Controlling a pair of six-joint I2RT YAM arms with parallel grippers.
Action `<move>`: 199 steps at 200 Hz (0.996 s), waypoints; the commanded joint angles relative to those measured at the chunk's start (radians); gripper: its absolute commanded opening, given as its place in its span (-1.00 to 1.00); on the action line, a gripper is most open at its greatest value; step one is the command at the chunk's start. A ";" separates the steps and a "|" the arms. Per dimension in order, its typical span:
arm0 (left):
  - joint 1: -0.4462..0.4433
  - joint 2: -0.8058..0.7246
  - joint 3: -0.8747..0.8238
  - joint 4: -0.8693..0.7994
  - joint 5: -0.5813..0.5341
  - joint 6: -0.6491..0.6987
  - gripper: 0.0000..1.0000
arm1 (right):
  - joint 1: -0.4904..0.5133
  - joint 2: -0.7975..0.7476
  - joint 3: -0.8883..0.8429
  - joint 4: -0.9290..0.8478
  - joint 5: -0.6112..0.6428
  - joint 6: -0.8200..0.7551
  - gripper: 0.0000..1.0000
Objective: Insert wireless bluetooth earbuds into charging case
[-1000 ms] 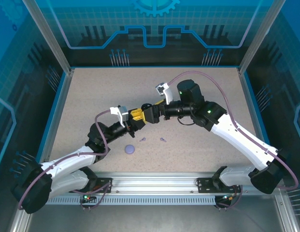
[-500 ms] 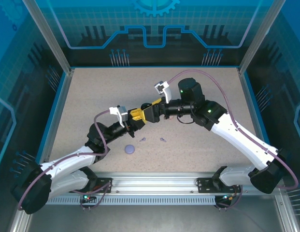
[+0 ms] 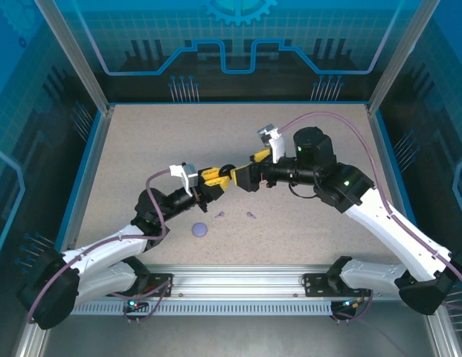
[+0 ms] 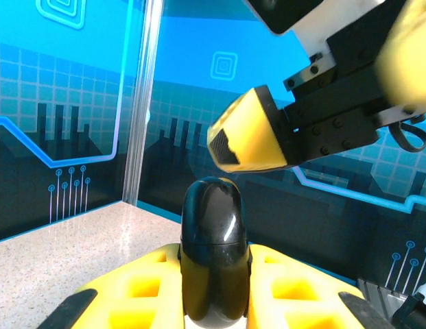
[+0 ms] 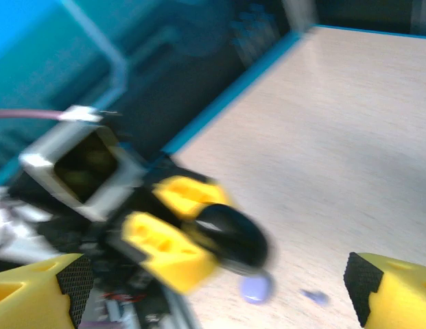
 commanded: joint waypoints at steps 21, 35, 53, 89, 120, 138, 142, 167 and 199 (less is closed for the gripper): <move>-0.004 0.019 0.028 -0.081 -0.032 -0.023 -0.94 | -0.046 -0.036 -0.088 -0.234 0.464 -0.040 1.00; -0.005 0.035 0.033 -0.144 -0.050 -0.049 -0.94 | -0.080 -0.043 -0.154 -0.229 0.473 -0.031 1.00; -0.005 0.064 0.036 -0.235 -0.078 -0.091 -0.94 | -0.115 -0.040 -0.226 -0.233 0.499 -0.021 1.00; -0.004 0.194 0.135 -0.590 -0.180 -0.150 -0.98 | -0.142 -0.051 -0.308 -0.215 0.551 -0.001 1.00; -0.002 0.371 0.239 -0.741 -0.232 -0.215 -1.00 | -0.146 -0.089 -0.335 -0.167 0.529 0.002 1.00; 0.001 0.473 0.320 -0.814 -0.221 -0.239 -1.00 | -0.147 -0.089 -0.326 -0.186 0.528 -0.001 1.00; 0.001 0.493 0.335 -0.822 -0.216 -0.242 -1.00 | -0.147 -0.090 -0.324 -0.190 0.529 0.000 1.00; 0.001 0.586 0.407 -0.835 -0.189 -0.263 -1.00 | -0.147 -0.114 -0.341 -0.194 0.526 0.007 1.00; 0.004 0.681 0.480 -0.849 -0.159 -0.286 -1.00 | -0.149 -0.144 -0.362 -0.193 0.526 0.012 1.00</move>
